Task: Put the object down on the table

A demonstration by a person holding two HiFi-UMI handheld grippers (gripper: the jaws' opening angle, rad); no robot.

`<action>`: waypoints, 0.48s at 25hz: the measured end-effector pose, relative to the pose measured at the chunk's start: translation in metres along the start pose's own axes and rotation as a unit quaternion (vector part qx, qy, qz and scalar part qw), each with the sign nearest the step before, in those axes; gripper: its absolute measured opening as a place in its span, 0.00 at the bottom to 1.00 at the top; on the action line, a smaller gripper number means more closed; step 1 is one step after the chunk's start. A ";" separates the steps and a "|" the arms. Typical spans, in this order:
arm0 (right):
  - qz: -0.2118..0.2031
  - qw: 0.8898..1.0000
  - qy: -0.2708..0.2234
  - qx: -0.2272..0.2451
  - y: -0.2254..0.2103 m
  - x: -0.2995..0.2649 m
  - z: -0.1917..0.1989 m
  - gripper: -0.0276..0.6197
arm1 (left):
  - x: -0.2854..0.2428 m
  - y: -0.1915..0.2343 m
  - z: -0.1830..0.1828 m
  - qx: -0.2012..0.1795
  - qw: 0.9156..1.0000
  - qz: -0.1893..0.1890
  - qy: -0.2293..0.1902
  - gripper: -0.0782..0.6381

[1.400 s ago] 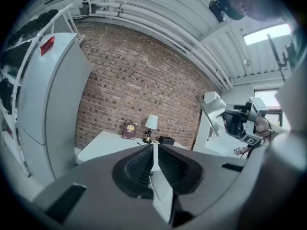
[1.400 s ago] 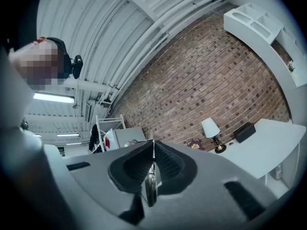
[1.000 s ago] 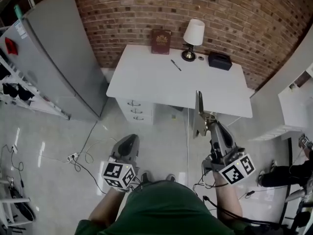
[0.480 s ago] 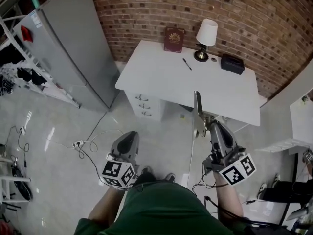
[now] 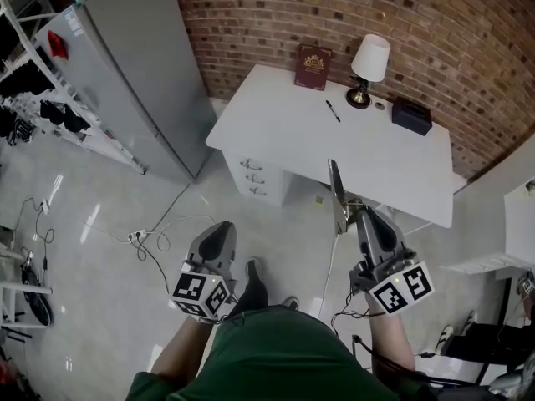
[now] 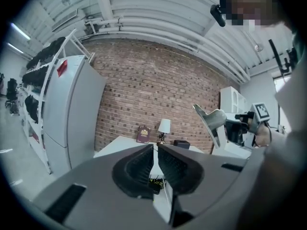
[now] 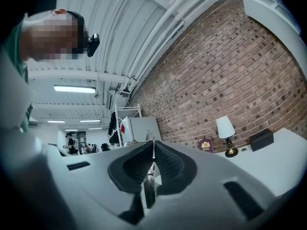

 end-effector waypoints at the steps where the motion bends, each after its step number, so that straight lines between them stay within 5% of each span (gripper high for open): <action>1: 0.002 1.000 0.001 0.002 -0.002 -0.004 0.001 0.06 | -0.005 0.003 0.000 0.001 1.000 0.002 -0.003 0.14; 12: 0.052 0.998 0.014 0.011 -0.030 -0.086 0.006 0.06 | -0.084 0.074 -0.009 0.013 0.999 0.030 -0.010 0.14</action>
Point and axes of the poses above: the fingertips, and each gripper's own axes: x backward along the fingers, y to its left, z out of its underside, the point moved 3 cm from there along x, backward along the fingers, and after that the axes turned 8 degrees about -x, right-handed, at the moved point
